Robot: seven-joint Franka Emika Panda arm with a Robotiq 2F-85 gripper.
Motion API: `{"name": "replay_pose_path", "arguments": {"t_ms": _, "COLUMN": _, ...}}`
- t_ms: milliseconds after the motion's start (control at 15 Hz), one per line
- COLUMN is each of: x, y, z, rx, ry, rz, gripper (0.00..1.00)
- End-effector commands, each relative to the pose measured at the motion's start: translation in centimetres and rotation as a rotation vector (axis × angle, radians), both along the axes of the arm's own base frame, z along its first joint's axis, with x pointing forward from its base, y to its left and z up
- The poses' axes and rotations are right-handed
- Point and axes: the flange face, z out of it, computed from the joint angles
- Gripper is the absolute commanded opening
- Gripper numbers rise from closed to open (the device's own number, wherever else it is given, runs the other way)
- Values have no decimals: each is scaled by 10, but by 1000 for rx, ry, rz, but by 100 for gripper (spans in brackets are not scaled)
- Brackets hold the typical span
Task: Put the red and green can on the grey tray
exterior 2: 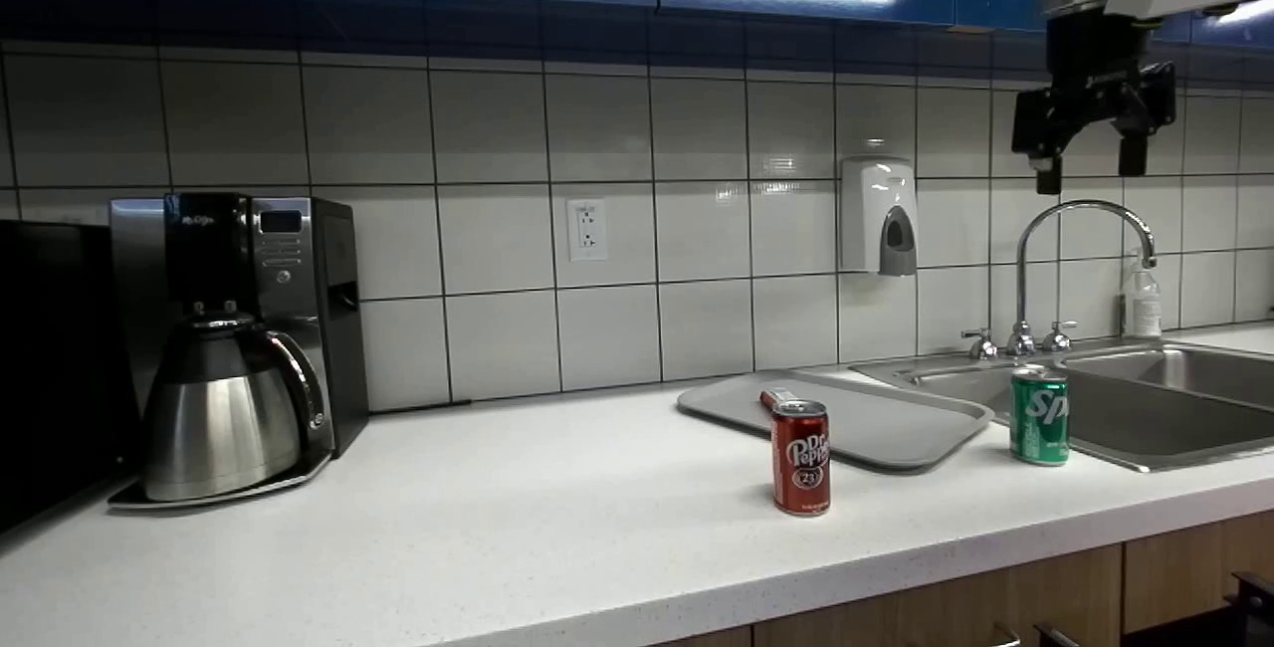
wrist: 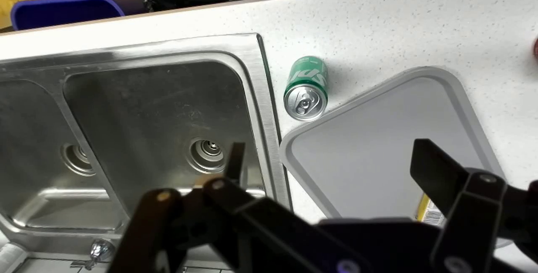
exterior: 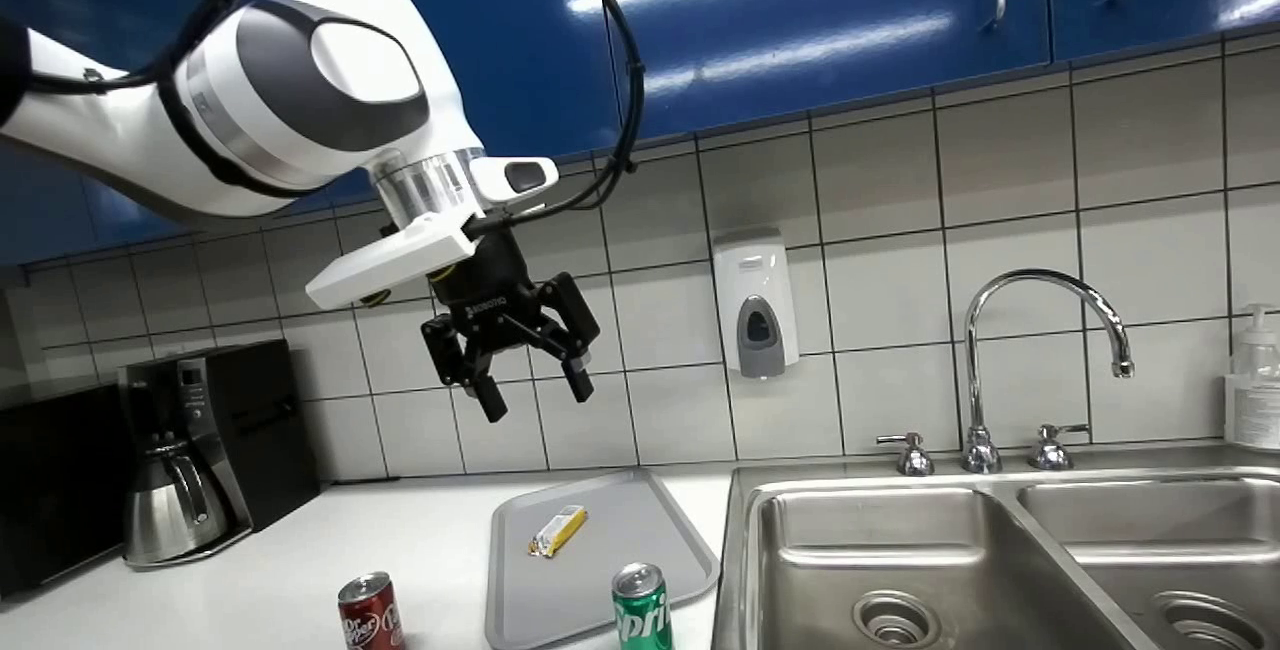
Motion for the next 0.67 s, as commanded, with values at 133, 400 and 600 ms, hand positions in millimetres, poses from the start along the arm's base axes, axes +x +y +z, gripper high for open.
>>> {"name": "replay_pose_path", "arguments": {"t_ms": 133, "x": -4, "y": 6, "z": 1, "rx": -29, "ry": -28, "rz": 14, "gripper": 100}}
{"name": "replay_pose_path", "arguments": {"t_ms": 400, "x": -7, "y": 2, "z": -1, "rx": -31, "ry": -49, "rz": 1, "gripper": 100}}
{"name": "replay_pose_path", "arguments": {"t_ms": 600, "x": -9, "y": -1, "z": -10, "rx": -18, "ry": -50, "rz": -10, "gripper": 100}}
